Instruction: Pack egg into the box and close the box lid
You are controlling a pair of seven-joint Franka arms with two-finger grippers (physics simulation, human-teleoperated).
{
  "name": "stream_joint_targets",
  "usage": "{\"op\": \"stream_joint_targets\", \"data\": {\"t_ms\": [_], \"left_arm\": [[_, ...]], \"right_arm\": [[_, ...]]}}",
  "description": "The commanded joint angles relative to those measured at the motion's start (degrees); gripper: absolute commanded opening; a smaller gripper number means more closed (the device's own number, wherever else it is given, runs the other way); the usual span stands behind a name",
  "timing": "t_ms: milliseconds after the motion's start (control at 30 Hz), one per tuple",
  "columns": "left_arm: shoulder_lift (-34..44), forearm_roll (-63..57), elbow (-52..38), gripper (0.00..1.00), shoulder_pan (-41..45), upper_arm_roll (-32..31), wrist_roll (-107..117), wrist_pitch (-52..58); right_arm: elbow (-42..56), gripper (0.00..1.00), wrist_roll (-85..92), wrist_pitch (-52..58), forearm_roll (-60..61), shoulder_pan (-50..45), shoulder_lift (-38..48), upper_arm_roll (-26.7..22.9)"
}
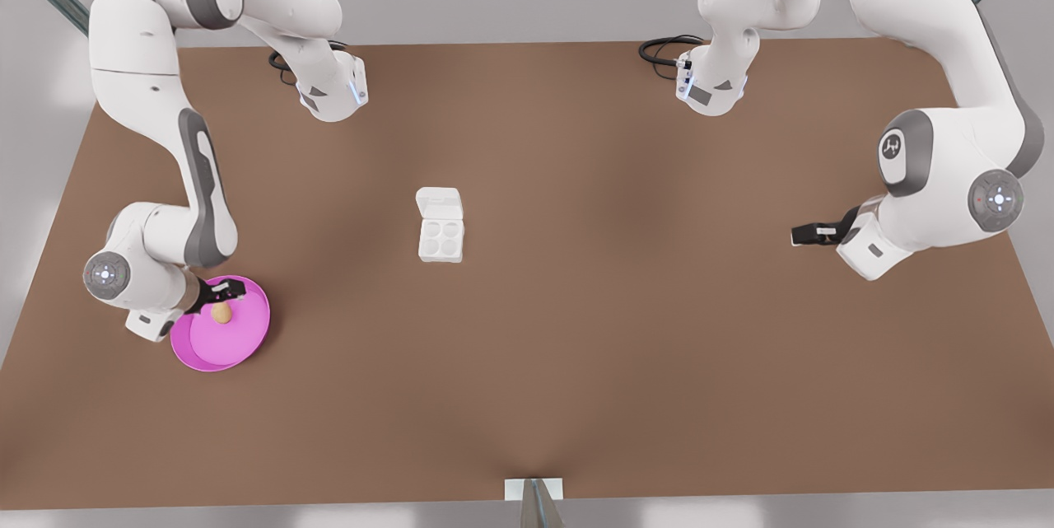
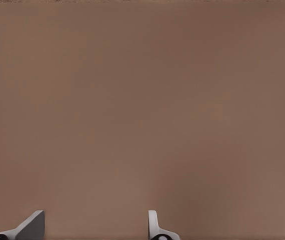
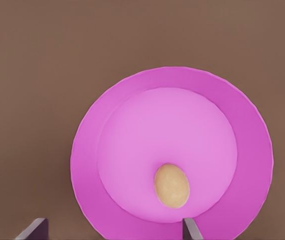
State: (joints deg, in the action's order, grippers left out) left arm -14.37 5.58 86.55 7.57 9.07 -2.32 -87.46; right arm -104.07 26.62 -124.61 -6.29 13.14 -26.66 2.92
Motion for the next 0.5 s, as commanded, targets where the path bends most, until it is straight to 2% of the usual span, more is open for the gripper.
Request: {"op": "stream_joint_targets", "data": {"t_ms": [0, 67, 333, 467], "left_arm": [[0.31, -0.04, -0.07, 1.0, 0.08, -0.99, 0.48, 0.1], [0.22, -0.04, -0.25, 1.0, -0.19, -0.9, 0.3, 0.01], [0.22, -0.04, -1.04, 1.0, 0.08, -1.07, 2.58, 1.59], [-0.04, 0.14, -0.86, 1.0, 0.08, -1.34, 2.94, 3.17]], "right_arm": [[-3.25, 1.0, 20.23, -15.49, -0.04, 1.1, 0.21, -0.1], [-7.56, 1.0, 19.97, -22.61, 0.05, 2.15, 0.73, -0.19], [-4.48, 1.0, 14.87, -23.75, 1.1, 3.47, -3.66, -0.19], [-5.8, 1.0, 14.87, -23.84, 8.13, 4.18, -4.54, -0.1]]}}
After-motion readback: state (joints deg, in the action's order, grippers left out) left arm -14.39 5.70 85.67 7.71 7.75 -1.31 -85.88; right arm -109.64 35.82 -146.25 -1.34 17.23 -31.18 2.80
